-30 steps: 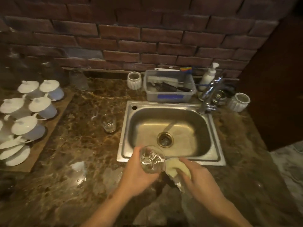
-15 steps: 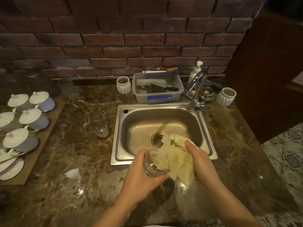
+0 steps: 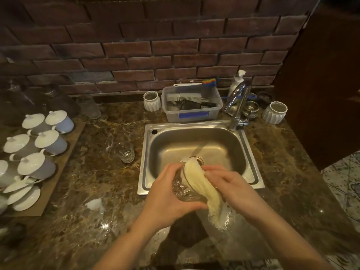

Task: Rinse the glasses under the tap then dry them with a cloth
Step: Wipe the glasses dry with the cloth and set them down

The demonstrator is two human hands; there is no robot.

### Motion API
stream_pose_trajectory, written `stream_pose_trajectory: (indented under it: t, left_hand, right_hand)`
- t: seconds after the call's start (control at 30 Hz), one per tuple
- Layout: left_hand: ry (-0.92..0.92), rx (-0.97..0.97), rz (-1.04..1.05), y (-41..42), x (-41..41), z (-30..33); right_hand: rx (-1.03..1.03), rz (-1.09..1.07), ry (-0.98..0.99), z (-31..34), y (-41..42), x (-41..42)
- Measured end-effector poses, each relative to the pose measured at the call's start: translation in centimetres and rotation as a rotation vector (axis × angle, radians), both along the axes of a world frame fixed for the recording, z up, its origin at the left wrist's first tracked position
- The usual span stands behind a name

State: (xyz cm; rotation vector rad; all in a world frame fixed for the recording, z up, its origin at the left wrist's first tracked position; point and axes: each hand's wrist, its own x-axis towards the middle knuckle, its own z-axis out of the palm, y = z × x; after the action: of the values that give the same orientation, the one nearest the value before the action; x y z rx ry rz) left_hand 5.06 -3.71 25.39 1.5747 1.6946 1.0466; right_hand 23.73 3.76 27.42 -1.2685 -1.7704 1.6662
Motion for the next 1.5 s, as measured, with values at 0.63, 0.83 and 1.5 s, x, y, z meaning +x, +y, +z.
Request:
stream_pose_trajectory:
  t: [0.63,0.83,1.5]
  left_hand:
    - [0.650,0.310,-0.248,2.4,1.1,2.1]
    - [0.784,0.416,-0.229,3.0,0.4,0.9]
    - [-0.282,0.198,0.168,1.3,1.5,0.4]
  right_hand:
    - [0.306,0.340,-0.365,0.8,3.7,-2.9]
    - [0.101,0.344,-0.352,0.0,3.4,-4.2]
    - [0.393,-0.142,-0.234,2.9,2.3,-3.9]
